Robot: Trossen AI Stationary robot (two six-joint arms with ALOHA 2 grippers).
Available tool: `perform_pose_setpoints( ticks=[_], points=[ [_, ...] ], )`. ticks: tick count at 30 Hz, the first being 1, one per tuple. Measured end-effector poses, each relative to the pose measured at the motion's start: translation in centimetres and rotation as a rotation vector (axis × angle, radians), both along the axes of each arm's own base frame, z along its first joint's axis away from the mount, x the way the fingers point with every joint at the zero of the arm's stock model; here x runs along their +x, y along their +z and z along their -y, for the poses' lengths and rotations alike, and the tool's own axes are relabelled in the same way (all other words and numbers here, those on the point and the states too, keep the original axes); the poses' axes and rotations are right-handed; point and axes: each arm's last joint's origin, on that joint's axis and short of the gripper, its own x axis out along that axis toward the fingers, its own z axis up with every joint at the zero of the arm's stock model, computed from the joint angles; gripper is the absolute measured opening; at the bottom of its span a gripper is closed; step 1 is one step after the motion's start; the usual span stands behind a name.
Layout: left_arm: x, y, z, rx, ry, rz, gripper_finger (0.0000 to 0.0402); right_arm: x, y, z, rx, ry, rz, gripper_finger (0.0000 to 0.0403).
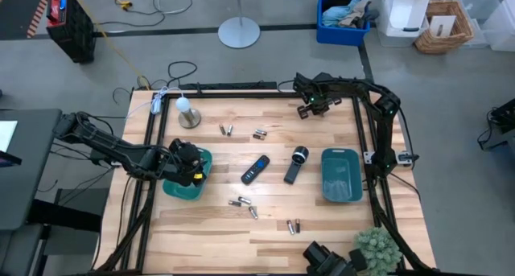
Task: Sort batteries
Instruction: Put the silver battery into the blue bin
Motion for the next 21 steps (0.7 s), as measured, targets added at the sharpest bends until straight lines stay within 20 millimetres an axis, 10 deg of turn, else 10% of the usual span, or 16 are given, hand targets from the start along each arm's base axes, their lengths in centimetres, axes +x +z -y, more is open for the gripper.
perform_pose_setpoints(
  ticks=[21],
  points=[
    [0.0, 0.0, 0.0, 0.001, -0.002, -0.001, 0.0195, 2.5, 5.4, -3.8, -0.135, 0.127, 0.131, 0.0025]
  ],
)
